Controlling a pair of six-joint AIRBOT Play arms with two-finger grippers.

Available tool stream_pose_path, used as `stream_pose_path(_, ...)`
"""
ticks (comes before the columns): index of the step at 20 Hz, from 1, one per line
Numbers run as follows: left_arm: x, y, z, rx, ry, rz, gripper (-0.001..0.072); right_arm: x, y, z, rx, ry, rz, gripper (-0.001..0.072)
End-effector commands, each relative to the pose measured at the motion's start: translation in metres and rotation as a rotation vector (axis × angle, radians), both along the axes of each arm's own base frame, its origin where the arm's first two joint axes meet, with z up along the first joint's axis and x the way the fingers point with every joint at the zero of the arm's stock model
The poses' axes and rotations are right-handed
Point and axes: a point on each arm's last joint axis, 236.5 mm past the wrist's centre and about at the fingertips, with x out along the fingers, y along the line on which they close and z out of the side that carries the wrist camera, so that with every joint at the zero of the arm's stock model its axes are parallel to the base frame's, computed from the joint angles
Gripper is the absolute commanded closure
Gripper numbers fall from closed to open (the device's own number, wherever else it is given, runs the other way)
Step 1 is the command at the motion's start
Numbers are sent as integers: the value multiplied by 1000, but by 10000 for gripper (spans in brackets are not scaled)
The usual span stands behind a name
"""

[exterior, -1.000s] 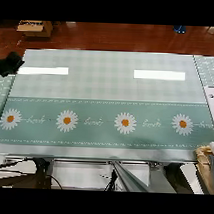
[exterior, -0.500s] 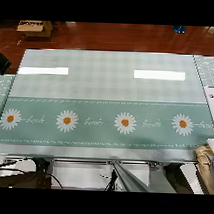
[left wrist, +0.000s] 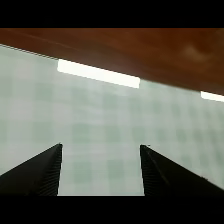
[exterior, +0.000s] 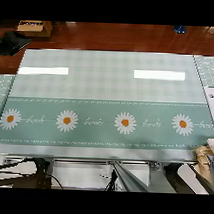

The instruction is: Fold the shirts.

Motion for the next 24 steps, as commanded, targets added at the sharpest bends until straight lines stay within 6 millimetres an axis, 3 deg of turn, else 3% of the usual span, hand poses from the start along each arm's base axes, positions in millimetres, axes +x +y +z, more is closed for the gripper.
stream_pose_path(1,-32,-76,-15,235,148,-212,145,106,133,-13,57,-95,389,120)
stream_pose_path(2,-39,-90,-25,314,199,-223,138,120,159,-24,56,-80,431,120)
stream_pose_path(3,-49,-108,-35,377,247,-234,40,127,186,-38,84,-47,459,120)
stream_pose_path(4,-60,-125,-44,452,278,-271,30,127,211,-53,131,1,479,120)
stream_pose_path(6,-80,-144,-60,631,320,-312,-13,111,242,-79,180,133,525,120)
stream_pose_path(8,-86,-152,-62,750,317,-282,-10,89,256,-95,188,257,572,122)
stream_pose_path(12,-94,-178,-67,768,301,-342,-7,77,263,-97,204,302,596,124)
stream_pose_path(24,-94,-179,-69,767,303,-346,-8,78,263,-97,204,300,595,124)
